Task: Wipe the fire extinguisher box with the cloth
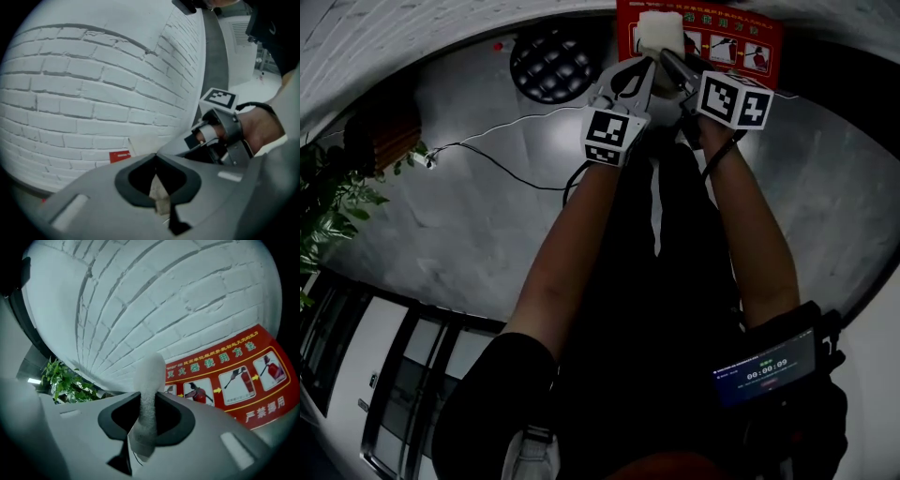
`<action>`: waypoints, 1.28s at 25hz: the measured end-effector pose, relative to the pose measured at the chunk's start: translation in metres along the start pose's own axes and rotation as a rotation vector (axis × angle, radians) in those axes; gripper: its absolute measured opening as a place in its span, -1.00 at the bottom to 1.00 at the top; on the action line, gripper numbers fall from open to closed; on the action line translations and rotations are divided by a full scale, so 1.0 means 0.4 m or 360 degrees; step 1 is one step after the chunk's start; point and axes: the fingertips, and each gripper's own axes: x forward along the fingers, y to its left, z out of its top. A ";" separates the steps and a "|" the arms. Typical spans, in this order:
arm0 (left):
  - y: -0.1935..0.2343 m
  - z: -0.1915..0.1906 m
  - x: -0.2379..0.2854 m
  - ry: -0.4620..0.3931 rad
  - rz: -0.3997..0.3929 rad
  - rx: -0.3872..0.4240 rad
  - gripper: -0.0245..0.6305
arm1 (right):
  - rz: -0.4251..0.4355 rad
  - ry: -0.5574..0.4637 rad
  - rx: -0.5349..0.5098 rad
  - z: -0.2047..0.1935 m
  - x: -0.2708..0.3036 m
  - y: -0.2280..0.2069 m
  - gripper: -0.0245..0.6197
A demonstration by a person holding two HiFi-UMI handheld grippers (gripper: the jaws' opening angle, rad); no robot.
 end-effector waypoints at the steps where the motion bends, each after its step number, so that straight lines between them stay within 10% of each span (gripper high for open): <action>1: 0.013 -0.008 -0.012 0.0018 0.0014 -0.0011 -0.93 | 0.0002 0.0034 0.0001 -0.017 0.019 0.005 -0.66; 32: -0.202 -0.174 0.163 0.0341 -0.0300 -0.0004 -0.93 | -0.0416 0.0063 0.0167 -0.130 -0.121 -0.347 -0.65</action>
